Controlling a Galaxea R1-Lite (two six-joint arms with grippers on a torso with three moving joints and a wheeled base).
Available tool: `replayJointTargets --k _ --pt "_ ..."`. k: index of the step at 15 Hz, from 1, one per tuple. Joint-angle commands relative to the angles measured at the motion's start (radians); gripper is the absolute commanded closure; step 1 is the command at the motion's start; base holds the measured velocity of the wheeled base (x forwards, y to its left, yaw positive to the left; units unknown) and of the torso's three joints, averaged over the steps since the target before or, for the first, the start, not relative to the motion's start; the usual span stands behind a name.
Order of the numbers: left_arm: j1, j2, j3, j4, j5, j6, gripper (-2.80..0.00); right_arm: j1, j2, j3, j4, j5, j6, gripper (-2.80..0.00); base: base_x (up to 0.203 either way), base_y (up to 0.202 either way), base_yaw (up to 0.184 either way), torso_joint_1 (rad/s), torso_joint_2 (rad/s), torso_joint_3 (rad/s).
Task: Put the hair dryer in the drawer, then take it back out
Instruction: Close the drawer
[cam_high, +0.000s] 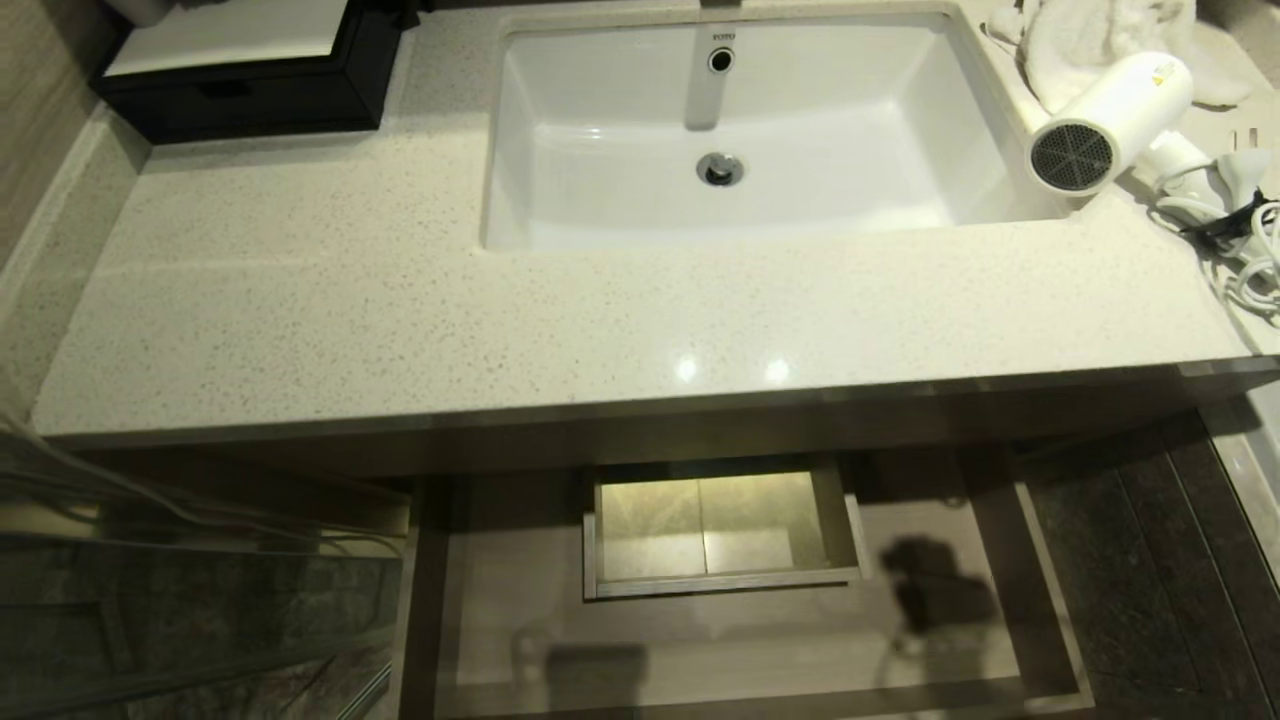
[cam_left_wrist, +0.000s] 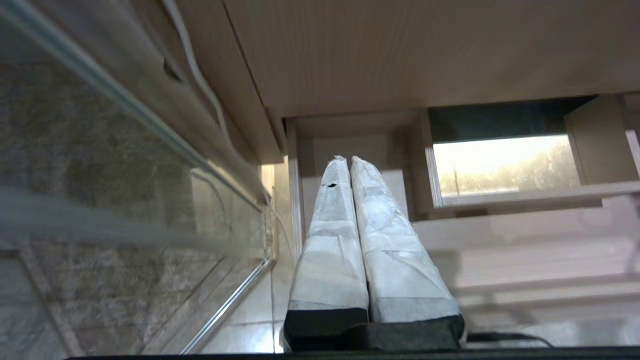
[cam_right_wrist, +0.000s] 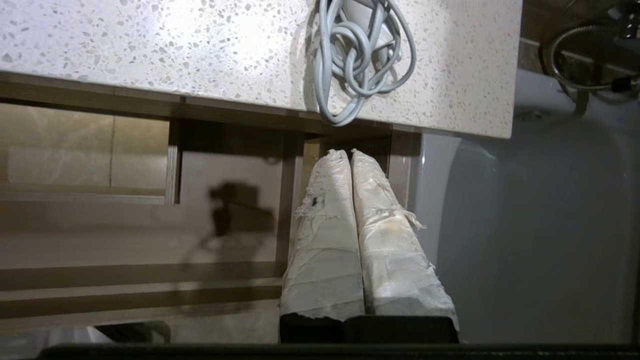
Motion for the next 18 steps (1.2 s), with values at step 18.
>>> replayJointTargets --k 18 --pt "-0.001 0.0 0.0 0.0 0.0 0.0 0.0 0.009 -0.161 0.19 -0.114 0.007 0.0 0.0 0.0 0.0 0.0 -0.314 0.09 -0.223"
